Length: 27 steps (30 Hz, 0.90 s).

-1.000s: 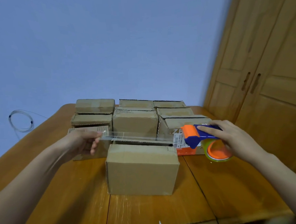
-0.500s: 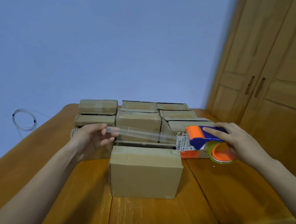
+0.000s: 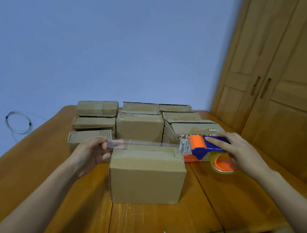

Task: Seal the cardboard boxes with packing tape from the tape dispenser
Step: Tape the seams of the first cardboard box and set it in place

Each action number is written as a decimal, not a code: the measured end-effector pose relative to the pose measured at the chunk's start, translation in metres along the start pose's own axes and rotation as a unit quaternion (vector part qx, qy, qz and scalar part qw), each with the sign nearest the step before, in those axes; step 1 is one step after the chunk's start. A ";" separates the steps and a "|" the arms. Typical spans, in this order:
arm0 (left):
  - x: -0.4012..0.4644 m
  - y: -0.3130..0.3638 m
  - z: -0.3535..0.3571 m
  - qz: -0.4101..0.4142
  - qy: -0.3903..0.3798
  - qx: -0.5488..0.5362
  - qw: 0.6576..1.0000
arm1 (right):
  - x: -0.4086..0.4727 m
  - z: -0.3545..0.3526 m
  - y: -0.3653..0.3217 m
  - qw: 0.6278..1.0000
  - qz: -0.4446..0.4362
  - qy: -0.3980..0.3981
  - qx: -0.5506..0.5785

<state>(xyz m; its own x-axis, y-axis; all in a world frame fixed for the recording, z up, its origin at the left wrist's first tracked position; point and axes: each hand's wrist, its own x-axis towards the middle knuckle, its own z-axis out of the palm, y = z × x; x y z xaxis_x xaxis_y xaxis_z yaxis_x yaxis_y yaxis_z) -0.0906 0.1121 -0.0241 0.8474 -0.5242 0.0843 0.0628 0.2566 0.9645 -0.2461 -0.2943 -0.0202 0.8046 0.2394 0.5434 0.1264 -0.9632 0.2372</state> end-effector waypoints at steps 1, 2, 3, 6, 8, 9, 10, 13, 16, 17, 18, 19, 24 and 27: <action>0.000 0.000 0.000 0.002 0.003 -0.008 1.000 | 0.001 0.001 0.000 1.000 0.000 0.005 0.007; -0.001 -0.001 0.001 0.003 0.005 -0.016 1.000 | 0.001 0.001 -0.001 1.000 0.000 0.010 0.015; -0.001 -0.001 0.000 0.004 0.006 -0.025 1.000 | 0.002 0.003 -0.002 1.000 -0.001 0.015 0.021; -0.001 -0.004 -0.002 0.003 0.009 -0.041 0.999 | 0.000 0.009 -0.006 1.000 -0.002 0.007 0.010; 0.000 -0.006 -0.004 0.003 0.006 -0.037 0.999 | -0.005 0.016 -0.009 1.000 0.000 -0.011 -0.003; 0.001 -0.007 -0.005 0.003 0.001 -0.035 0.999 | -0.007 0.019 -0.010 1.000 0.001 -0.017 -0.002; 0.002 -0.006 -0.006 0.004 -0.003 -0.033 0.999 | -0.009 0.023 -0.012 1.000 0.002 -0.021 0.001; 0.002 -0.004 -0.006 0.015 0.006 -0.010 1.000 | -0.013 0.028 -0.015 1.000 0.004 -0.026 -0.011; 0.003 -0.001 -0.007 0.035 0.036 0.075 0.996 | -0.015 0.028 -0.017 0.999 0.012 -0.032 -0.003; 0.003 0.000 -0.007 0.039 0.045 0.099 0.993 | -0.016 0.028 -0.018 0.999 0.013 -0.031 -0.003; 0.004 0.000 -0.008 0.040 0.053 0.123 0.990 | -0.016 0.028 -0.019 0.999 0.014 -0.031 -0.006; 0.004 0.002 -0.010 0.039 0.058 0.148 0.987 | -0.016 0.027 -0.020 0.999 0.015 -0.032 -0.008; 0.002 0.008 -0.019 0.026 0.003 0.255 0.967 | -0.021 0.031 -0.020 0.998 0.031 -0.053 -0.001; 0.001 0.003 -0.026 0.014 -0.020 0.287 0.958 | -0.022 0.034 -0.020 0.998 0.037 -0.042 0.007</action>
<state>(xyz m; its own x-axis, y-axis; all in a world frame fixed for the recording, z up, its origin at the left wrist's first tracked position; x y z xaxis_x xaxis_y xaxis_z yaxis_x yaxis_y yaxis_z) -0.0762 0.1333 -0.0276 0.8231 -0.5569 0.1108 -0.2693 -0.2110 0.9397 -0.2470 -0.2843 -0.0645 0.8578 0.1562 0.4896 0.0714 -0.9797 0.1876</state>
